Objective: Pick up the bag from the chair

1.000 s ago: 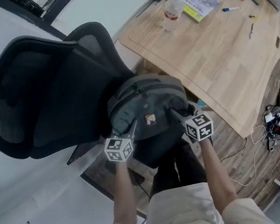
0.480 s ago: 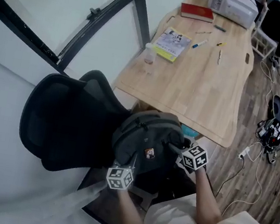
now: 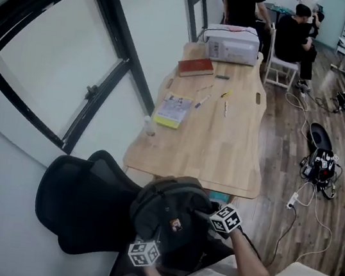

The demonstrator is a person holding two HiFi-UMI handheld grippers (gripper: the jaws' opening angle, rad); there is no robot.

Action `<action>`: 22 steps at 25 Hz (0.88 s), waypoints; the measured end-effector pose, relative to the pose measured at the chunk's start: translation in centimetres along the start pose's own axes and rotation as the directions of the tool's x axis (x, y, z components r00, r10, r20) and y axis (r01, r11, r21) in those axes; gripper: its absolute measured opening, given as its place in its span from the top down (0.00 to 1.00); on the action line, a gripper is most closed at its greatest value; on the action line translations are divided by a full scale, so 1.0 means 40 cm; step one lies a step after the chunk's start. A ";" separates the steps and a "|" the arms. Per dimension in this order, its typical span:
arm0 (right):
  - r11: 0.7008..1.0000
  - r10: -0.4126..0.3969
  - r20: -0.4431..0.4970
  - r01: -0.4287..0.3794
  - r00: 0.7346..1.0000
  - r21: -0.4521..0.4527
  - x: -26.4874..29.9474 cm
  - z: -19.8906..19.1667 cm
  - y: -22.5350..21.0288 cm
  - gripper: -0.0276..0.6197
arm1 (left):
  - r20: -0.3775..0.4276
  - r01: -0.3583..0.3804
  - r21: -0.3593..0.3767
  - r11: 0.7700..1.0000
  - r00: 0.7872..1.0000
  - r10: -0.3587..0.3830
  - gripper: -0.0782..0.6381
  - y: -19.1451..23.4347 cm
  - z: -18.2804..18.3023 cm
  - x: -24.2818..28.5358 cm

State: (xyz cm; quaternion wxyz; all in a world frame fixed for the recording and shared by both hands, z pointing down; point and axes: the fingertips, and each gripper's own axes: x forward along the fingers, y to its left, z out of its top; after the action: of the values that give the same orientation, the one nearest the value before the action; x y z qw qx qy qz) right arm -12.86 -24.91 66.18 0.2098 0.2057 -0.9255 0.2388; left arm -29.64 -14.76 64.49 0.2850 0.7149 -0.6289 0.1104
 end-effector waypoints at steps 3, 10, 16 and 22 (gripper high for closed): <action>0.999 -0.019 0.011 0.019 1.000 -0.026 -0.023 0.041 0.005 0.61 | 0.034 -0.002 -0.010 1.000 0.999 0.002 0.70 -0.012 0.033 -0.006; 0.998 -0.012 0.084 0.017 0.996 -0.059 -0.062 0.169 0.024 0.61 | 0.085 0.004 0.062 0.998 0.996 -0.010 0.70 -0.034 0.174 -0.042; 0.992 0.018 0.114 -0.004 0.993 -0.128 -0.069 0.252 0.055 0.61 | 0.139 -0.003 0.060 0.998 0.990 -0.006 0.70 -0.025 0.238 -0.073; 0.987 0.033 0.115 -0.015 0.993 -0.157 -0.062 0.291 0.065 0.61 | 0.154 -0.006 0.056 0.998 0.988 -0.002 0.70 -0.015 0.265 -0.081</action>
State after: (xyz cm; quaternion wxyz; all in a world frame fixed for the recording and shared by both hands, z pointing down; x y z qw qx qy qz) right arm -15.45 -28.28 54.76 0.1676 0.1911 -0.9545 0.1557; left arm -31.77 -17.81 54.03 0.2153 0.7283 -0.6464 0.0728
